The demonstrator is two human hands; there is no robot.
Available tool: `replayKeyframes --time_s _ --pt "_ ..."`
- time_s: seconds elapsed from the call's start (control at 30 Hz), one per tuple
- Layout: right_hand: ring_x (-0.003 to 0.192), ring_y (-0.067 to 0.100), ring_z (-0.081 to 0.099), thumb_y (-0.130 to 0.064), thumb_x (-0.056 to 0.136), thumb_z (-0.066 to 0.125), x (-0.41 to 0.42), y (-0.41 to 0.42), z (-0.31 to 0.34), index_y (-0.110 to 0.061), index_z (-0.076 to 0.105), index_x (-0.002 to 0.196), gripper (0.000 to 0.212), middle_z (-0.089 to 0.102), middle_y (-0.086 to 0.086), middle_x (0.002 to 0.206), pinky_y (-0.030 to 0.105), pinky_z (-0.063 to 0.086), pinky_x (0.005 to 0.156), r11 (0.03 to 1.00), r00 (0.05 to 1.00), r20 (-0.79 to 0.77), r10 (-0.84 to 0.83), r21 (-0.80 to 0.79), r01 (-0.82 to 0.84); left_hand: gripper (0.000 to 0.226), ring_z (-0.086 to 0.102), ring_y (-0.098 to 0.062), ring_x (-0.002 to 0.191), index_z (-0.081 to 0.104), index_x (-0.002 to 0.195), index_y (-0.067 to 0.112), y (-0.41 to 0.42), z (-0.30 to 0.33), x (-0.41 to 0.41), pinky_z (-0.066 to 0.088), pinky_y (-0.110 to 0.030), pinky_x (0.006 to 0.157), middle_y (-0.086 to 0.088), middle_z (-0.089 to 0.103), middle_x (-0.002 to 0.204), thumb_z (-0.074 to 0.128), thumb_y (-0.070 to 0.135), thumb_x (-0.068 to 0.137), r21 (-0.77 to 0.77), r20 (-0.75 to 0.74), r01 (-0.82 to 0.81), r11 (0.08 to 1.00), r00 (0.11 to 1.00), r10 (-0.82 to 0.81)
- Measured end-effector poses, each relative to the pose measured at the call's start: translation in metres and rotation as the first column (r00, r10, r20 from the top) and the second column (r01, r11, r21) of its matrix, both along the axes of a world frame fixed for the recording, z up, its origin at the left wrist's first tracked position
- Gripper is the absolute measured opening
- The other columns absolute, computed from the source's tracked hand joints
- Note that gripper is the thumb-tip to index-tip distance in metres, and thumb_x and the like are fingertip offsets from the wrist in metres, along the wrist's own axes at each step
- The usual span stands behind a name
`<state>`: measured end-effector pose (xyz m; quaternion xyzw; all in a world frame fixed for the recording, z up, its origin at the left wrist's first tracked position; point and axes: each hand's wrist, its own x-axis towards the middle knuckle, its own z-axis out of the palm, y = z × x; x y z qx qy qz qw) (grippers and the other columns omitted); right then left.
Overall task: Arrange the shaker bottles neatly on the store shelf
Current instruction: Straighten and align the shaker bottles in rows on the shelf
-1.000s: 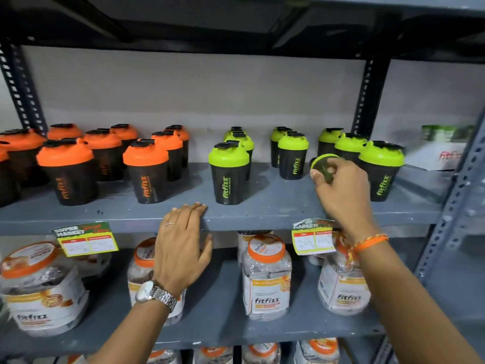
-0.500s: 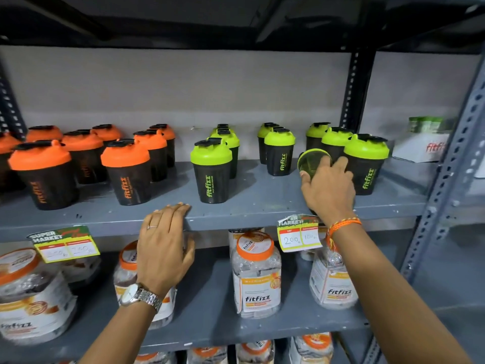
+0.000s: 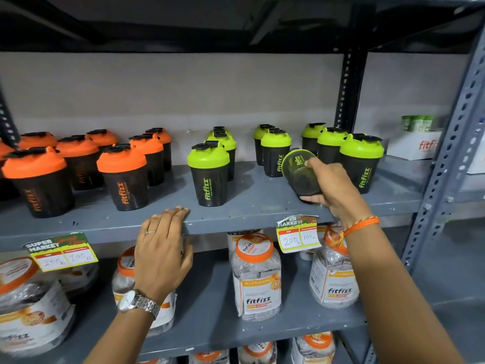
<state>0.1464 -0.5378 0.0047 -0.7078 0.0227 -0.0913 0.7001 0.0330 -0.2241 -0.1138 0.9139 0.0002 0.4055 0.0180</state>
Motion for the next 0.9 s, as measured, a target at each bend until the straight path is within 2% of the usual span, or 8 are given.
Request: replayKeyframes --time_s 0.1,0.2,0.27,0.37,0.43,0.53,0.67,0.9 --pt "0.095 0.031 0.071 -0.026 0.077 0.067 -0.002 0.002 -0.008 -0.01 0.064 0.102 0.03 0.072 0.016 0.103 0.047 0.061 0.068 0.93 0.983 0.034 0.182 0.318 -0.183 0.061 0.055 -0.032 0.122 0.054 0.137 0.012 0.0 0.001 -0.002 0.034 -0.046 0.113 -0.011 0.062 0.135 0.058 0.028 0.078 0.004 -0.021 0.005 1.0 1.0 -0.005" --pt "0.084 0.028 0.075 -0.012 0.073 0.07 -0.002 0.003 -0.012 -0.005 0.066 0.102 0.03 0.077 0.012 0.084 0.047 0.061 0.068 0.857 0.95 0.092 0.299 0.412 -0.31 0.061 0.055 -0.032 0.124 0.053 0.139 0.012 0.001 0.004 -0.005 0.034 -0.046 0.114 -0.011 0.062 0.137 0.057 0.029 0.08 0.016 -0.048 0.015 1.0 0.999 -0.014" --pt "0.092 0.031 0.073 -0.003 0.071 0.07 0.0 0.006 -0.011 -0.002 0.064 0.106 0.035 0.075 0.016 0.093 0.049 0.061 0.077 0.861 0.934 0.115 0.339 0.363 -0.357 0.062 0.055 -0.032 0.125 0.053 0.14 0.011 0.0 0.006 -0.008 0.034 -0.046 0.115 -0.011 0.061 0.137 0.056 0.029 0.08 0.022 -0.066 0.015 1.0 0.998 -0.013" --pt "0.111 0.039 0.065 0.012 0.075 0.066 0.005 0.009 -0.01 0.004 0.053 0.127 0.054 0.066 0.026 0.119 0.056 0.055 0.091 0.889 0.926 0.147 0.348 0.263 -0.375 0.064 0.055 -0.032 0.128 0.053 0.141 0.011 -0.001 0.008 -0.011 0.034 -0.047 0.117 -0.011 0.06 0.139 0.056 0.03 0.081 0.017 -0.095 0.011 1.0 0.995 -0.01" --pt "0.116 0.039 0.062 0.018 0.074 0.065 0.01 0.008 -0.01 0.005 0.047 0.134 0.063 0.062 0.026 0.126 0.053 0.054 0.095 0.889 0.91 0.188 0.369 0.214 -0.405 0.065 0.055 -0.032 0.129 0.052 0.142 0.011 -0.002 0.009 -0.012 0.034 -0.047 0.118 -0.011 0.06 0.14 0.056 0.03 0.08 0.006 -0.108 0.011 1.0 0.994 -0.01" --pt "0.119 0.034 0.062 0.024 0.073 0.064 0.02 0.002 -0.009 0.003 0.046 0.136 0.069 0.062 0.022 0.13 0.042 0.055 0.095 0.891 0.884 0.205 0.421 0.091 -0.446 0.064 0.055 -0.03 0.13 0.053 0.142 0.013 -0.002 0.011 -0.014 0.033 -0.046 0.119 -0.009 0.06 0.141 0.056 0.031 0.081 -0.018 -0.116 0.022 1.0 0.993 -0.024" --pt "0.121 0.032 0.061 0.027 0.069 0.066 0.036 -0.007 -0.009 -0.001 0.045 0.136 0.075 0.061 0.02 0.132 0.049 0.049 0.102 0.882 0.868 0.155 0.471 -0.09 -0.463 0.062 0.053 -0.026 0.128 0.052 0.143 0.015 0.004 0.013 -0.014 0.028 -0.039 0.118 -0.005 0.06 0.141 0.055 0.031 0.083 -0.036 -0.101 0.072 0.997 0.992 -0.075" --pt "0.119 0.026 0.063 0.023 0.067 0.072 0.053 -0.015 -0.02 -0.009 0.046 0.135 0.079 0.064 0.013 0.129 0.05 0.051 0.1 0.862 0.871 0.089 0.483 -0.225 -0.455 0.051 0.054 -0.023 0.128 0.056 0.14 0.019 0.003 0.013 -0.013 0.03 -0.039 0.117 -0.002 0.061 0.14 0.042 0.033 0.093 -0.137 -0.07 0.104 0.985 0.991 -0.115"
